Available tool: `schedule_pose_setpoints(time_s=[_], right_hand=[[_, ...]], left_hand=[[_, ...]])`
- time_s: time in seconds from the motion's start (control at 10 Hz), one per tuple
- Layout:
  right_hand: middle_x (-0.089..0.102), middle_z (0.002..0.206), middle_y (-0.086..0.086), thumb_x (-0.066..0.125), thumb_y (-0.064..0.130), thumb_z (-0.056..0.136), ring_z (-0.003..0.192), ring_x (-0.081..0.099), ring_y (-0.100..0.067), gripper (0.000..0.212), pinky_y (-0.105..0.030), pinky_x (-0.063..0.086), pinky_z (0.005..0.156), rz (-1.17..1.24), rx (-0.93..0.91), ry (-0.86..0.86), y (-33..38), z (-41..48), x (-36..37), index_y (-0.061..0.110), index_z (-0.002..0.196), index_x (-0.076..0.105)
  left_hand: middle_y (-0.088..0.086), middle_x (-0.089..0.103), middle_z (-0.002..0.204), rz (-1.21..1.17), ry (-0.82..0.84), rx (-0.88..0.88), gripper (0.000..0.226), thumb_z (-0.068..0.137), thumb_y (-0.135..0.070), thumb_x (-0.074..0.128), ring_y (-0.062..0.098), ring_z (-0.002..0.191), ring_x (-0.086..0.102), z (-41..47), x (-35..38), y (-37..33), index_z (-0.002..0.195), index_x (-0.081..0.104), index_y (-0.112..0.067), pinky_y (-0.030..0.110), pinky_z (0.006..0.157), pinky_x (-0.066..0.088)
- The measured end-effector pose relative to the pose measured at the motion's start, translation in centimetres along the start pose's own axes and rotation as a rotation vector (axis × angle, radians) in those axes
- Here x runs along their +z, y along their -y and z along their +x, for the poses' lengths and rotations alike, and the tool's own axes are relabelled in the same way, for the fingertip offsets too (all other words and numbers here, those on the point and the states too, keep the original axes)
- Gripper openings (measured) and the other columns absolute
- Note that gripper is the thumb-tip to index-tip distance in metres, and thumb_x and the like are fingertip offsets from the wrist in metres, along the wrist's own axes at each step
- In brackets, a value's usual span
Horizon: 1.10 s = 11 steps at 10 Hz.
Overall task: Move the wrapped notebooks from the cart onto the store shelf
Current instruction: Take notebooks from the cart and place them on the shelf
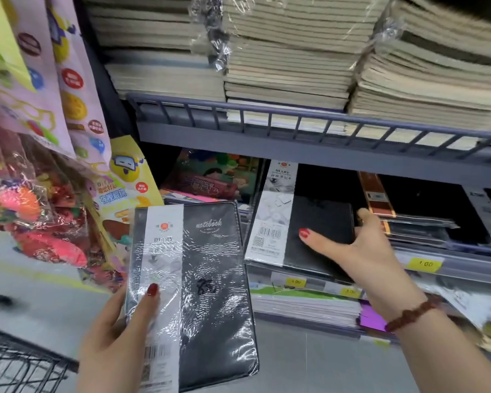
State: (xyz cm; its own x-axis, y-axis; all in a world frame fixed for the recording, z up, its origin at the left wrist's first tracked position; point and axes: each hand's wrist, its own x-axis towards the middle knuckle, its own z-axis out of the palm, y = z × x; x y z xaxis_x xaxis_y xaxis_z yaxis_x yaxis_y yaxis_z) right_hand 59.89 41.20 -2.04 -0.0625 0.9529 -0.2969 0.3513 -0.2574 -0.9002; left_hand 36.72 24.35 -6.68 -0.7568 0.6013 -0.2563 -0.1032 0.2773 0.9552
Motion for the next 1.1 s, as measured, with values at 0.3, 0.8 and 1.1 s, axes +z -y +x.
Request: schedule_pose_setpoints(time_s=[0.3,0.8,1.1], right_hand=[[0.028,0.141,0.003,0.083,0.039,0.062,0.130,0.025,-0.014,0.077,-0.032,0.029,0.111,-0.556,-0.441,-0.108,-3.3,-2.6,0.3,0.039,0.132,0.050],[0.056,0.132,-0.015,0.068,0.027,0.084,0.127,0.046,-0.034,0.040,-0.049,0.038,0.106,-0.747,-0.711,-0.193,-1.7,2.7,1.5,0.017,0.123,0.063],[0.059,0.128,-0.016,0.072,0.024,0.081,0.123,0.048,-0.038,0.041,-0.045,0.036,0.103,-0.686,-0.734,-0.230,-2.3,3.5,2.0,0.015,0.120,0.065]], left_hand=[[0.004,0.065,0.119,-0.042,0.006,-0.003,0.048,0.059,-0.053,0.063,0.012,0.092,0.053,-1.0,0.2,-0.9,0.104,0.064,-0.038,0.026,0.079,0.038],[0.002,0.065,0.122,-0.063,-0.018,-0.016,0.047,0.077,-0.041,0.069,0.021,0.116,0.057,-0.9,-0.6,0.8,0.121,0.062,-0.028,0.033,0.090,0.039],[-0.024,0.070,0.065,-0.101,-0.126,-0.082,0.036,0.078,-0.037,0.073,0.011,0.080,0.063,-2.0,0.5,-1.1,0.113,0.067,-0.030,0.033,0.083,0.046]])
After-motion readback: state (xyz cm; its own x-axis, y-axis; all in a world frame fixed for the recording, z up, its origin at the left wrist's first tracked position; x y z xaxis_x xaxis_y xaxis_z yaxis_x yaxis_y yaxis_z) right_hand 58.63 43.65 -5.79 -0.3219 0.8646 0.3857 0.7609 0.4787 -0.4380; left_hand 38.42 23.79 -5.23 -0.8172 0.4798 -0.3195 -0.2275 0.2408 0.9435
